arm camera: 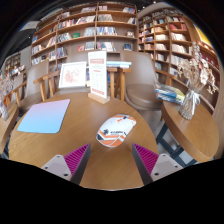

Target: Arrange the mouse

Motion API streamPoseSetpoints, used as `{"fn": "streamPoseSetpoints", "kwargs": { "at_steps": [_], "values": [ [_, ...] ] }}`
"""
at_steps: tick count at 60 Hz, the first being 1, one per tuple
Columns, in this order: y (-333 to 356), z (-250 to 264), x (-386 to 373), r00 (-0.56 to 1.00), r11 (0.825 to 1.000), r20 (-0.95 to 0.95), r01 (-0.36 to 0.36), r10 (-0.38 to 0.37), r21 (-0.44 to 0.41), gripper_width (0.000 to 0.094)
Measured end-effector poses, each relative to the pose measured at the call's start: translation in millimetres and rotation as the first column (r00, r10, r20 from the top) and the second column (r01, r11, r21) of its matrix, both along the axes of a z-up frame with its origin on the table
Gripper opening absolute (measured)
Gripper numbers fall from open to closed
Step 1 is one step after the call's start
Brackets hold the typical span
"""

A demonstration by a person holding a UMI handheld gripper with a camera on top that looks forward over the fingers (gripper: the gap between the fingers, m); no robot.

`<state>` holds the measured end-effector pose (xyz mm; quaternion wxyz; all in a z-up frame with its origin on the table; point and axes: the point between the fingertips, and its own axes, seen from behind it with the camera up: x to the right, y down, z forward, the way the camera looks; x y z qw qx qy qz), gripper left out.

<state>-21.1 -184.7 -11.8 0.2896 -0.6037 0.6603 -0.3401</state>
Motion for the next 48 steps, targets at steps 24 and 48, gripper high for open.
{"fn": "streamPoseSetpoints", "kwargs": {
  "at_steps": [24, 48],
  "values": [
    [-4, -2, 65, 1.000, 1.000, -0.010, 0.004, -0.003, 0.017, 0.0861],
    [11, -2, 118, 0.997, 0.997, -0.013, -0.074, 0.074, 0.012, 0.0840]
  ]
}}
